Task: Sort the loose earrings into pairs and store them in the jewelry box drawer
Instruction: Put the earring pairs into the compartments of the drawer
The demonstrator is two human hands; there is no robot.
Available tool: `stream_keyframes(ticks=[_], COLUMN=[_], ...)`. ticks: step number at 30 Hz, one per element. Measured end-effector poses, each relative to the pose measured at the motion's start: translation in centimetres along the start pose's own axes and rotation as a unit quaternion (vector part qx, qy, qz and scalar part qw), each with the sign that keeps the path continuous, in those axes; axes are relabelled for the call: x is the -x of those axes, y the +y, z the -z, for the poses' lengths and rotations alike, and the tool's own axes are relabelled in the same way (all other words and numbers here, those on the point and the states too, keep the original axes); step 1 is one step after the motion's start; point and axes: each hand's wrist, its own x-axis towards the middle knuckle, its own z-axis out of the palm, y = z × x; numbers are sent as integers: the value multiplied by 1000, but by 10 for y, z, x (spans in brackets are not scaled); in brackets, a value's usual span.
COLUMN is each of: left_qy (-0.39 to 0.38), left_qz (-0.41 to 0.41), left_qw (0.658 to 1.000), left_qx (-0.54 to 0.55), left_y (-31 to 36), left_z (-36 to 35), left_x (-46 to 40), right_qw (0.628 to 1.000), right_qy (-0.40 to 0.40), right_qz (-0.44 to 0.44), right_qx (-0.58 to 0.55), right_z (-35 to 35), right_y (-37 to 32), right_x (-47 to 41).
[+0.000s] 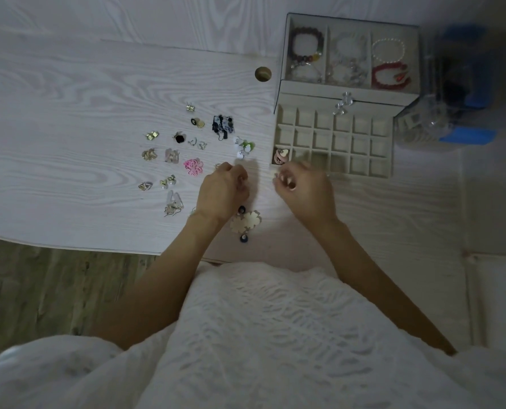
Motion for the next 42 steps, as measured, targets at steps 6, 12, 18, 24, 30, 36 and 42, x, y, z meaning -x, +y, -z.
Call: stream_keyframes(ticks=[6,12,18,24,30,36,42], left_qy=[-12,61,44,-8,76,102,64], left_qz=[-8,-73,-115,-133,-201,-256,-260], left_qw=[1000,988,983,990,975,951,945], left_qx=[6,119,136,46,-56,-144,-190], left_y=[-3,21,59,77,63,57,57], left_z=[1,11,-1,-16,-25,-29,-29], left_x=[-3,-10,-42,-56,-50,-43,-35], right_qw=[996,991,995,996,994,993,989], right_qy=[33,18,35,38,60,41,-16], right_qz=[-81,-88,-70,-47,-21,-16,-24], right_qx=[3,101,57,70,85,109,147], right_z=[20,6,9,5,6,6,5], right_y=[27,33,41,54,52,52,49], right_x=[-30,-38,-27,-13,-9,-10,-11])
